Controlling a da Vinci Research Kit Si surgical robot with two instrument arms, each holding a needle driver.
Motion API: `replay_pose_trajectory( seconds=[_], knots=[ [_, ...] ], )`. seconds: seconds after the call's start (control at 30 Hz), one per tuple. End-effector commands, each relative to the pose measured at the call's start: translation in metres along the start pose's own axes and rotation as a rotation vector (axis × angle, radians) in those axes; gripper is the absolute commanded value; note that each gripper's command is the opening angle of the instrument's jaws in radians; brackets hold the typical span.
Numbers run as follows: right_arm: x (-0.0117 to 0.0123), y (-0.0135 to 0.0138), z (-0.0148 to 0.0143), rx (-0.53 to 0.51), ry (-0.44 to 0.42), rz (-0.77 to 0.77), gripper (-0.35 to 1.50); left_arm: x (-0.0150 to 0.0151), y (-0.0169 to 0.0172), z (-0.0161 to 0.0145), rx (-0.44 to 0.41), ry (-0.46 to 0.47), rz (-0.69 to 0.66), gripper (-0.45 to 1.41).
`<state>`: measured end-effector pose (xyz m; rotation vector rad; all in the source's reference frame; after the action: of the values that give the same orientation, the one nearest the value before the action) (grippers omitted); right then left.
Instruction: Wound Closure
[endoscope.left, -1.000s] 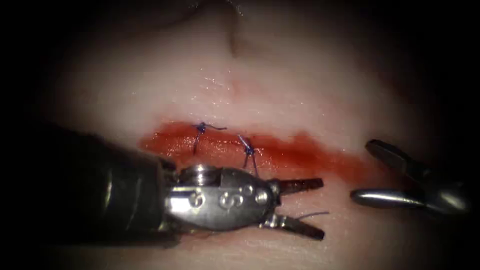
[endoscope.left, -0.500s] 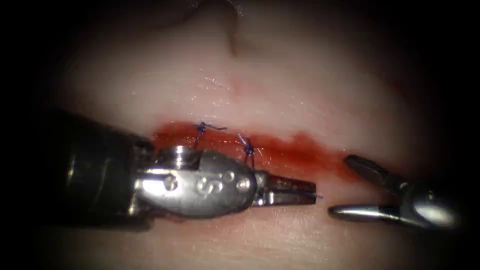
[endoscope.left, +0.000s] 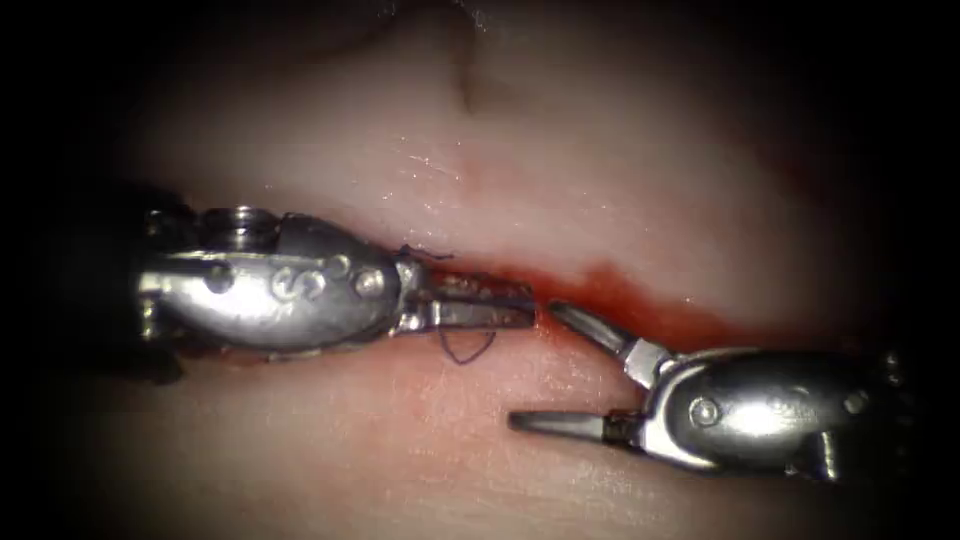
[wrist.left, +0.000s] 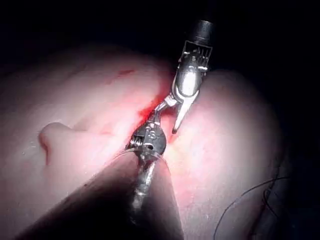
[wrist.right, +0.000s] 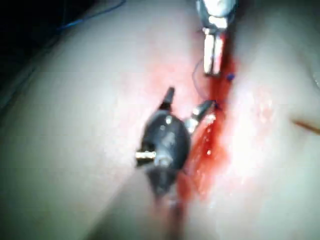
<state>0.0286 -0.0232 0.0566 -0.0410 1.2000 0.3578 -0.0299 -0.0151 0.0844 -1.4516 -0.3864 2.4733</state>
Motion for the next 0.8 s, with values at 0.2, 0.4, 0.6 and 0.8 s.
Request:
replay_pose_trajectory(
  seconds=[0.2,0.4,0.6,0.8],
  knots=[
    [0.0004,-0.0002,0.0022,-0.042,0.000,-0.044,1.31,-0.0011,-0.0005,-0.0003,0.005,-0.001,-0.006,-0.45],
    [0.0004,-0.0009,0.0041,-0.056,-0.008,-0.083,1.33,-0.0004,-0.0008,-0.0007,0.021,0.032,-0.021,-0.45],
    [0.0006,-0.0009,0.0063,-0.076,-0.020,-0.117,1.33,0.0003,-0.0002,-0.0002,0.034,0.041,-0.029,-0.45],
    [0.0009,-0.0004,0.0074,-0.084,-0.027,-0.124,1.33,0.0006,0.0002,0.0002,0.041,0.039,-0.032,-0.45]
  ],
)
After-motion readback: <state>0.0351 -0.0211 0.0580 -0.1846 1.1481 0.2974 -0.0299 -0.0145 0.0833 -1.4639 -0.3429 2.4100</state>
